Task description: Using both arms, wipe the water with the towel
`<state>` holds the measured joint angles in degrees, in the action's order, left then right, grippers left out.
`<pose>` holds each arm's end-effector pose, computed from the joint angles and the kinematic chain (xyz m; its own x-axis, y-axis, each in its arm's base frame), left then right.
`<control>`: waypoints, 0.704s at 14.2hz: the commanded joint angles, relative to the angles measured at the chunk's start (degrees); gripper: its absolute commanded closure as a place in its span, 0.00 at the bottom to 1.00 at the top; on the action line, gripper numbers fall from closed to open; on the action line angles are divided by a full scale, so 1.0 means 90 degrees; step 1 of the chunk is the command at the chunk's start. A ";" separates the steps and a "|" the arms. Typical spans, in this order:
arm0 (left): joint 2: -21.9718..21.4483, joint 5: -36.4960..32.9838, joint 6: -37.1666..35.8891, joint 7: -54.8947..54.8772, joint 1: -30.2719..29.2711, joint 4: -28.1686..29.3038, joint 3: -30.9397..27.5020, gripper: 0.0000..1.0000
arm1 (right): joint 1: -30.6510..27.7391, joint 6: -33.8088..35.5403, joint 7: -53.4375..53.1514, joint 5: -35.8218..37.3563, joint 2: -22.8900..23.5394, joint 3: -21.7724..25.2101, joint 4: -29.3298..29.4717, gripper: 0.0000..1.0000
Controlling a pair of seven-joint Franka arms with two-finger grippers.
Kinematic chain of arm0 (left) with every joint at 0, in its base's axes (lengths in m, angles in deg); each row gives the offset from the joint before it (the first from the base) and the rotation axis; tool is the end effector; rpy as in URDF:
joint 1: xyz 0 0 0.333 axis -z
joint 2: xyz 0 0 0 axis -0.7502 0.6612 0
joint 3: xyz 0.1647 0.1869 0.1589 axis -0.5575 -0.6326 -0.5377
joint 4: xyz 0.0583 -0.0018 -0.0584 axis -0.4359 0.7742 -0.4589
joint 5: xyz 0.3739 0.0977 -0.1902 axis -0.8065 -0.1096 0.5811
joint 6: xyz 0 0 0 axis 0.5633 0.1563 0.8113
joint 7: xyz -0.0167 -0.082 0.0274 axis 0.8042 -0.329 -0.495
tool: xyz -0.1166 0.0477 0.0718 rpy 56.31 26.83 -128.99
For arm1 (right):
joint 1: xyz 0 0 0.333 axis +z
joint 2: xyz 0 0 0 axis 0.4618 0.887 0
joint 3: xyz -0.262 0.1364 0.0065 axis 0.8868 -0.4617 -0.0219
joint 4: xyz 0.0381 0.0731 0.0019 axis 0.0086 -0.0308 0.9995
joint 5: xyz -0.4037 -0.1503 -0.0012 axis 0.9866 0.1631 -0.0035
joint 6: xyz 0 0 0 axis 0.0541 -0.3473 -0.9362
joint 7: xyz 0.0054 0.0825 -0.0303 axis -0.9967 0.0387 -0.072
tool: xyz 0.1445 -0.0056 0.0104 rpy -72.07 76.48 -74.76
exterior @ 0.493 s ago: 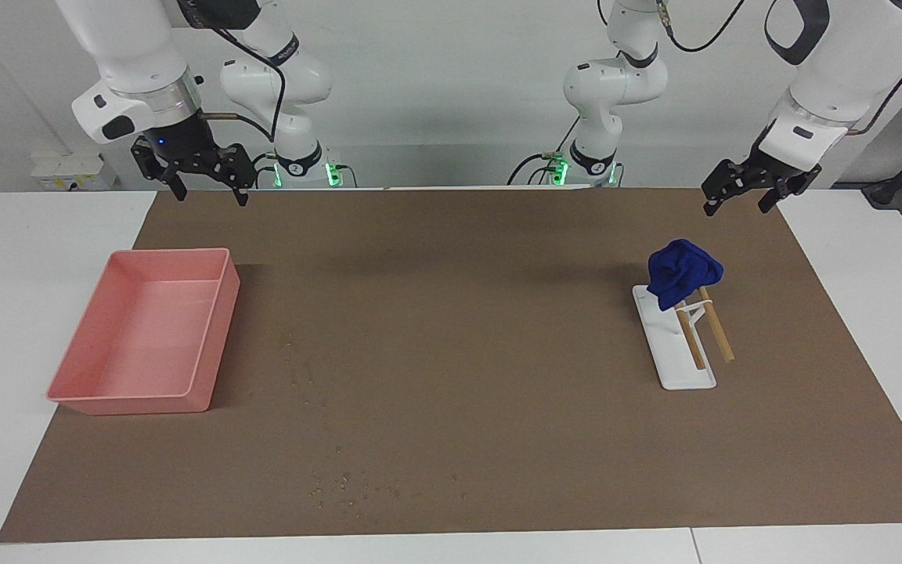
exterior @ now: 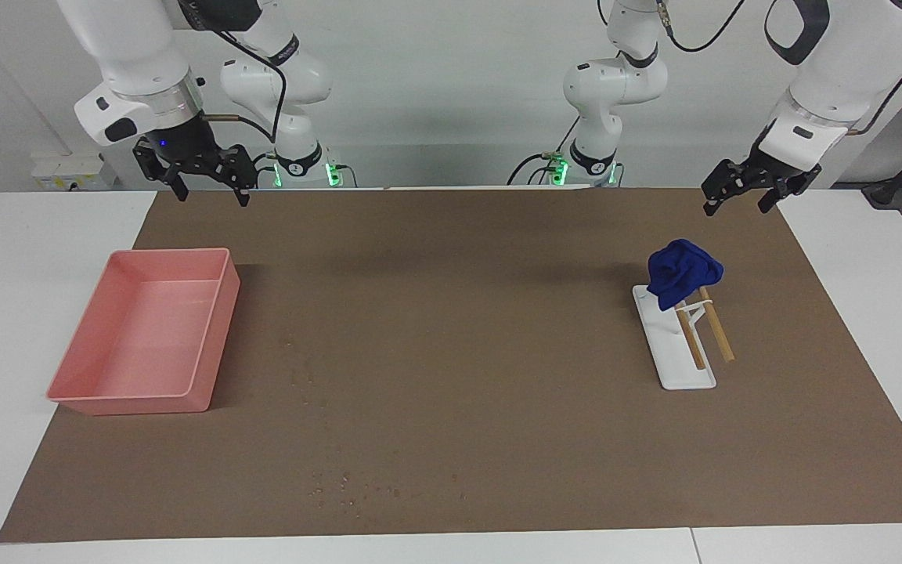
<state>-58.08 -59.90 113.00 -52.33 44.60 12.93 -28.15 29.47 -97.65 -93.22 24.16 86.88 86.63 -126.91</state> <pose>0.5824 -0.0094 0.5590 0.9983 -0.0156 -0.0564 -0.0153 -0.9999 0.0046 0.5723 0.0356 0.5780 0.9923 -0.1160 -0.0435 -0.1143 -0.9926 0.0406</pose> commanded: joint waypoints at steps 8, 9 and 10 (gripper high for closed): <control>-0.0147 0.0073 0.0273 -0.0033 0.0045 0.0306 -0.0067 0.00 | -0.0024 0.0031 0.0181 0.0038 -0.0202 -0.0018 -0.0176 0.00; -0.0177 0.0073 0.0449 -0.0052 0.0045 0.0433 -0.0077 0.00 | -0.0024 0.0041 0.0181 0.0039 -0.0203 -0.0018 -0.0185 0.00; -0.0225 0.0064 0.0605 -0.0052 0.0045 0.0550 -0.0106 0.00 | -0.0024 0.0041 0.0171 0.0039 -0.0203 -0.0018 -0.0185 0.00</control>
<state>-58.10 -59.90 115.01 -52.33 44.60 14.19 -28.24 29.48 -97.65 -93.22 24.16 86.73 86.63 -126.94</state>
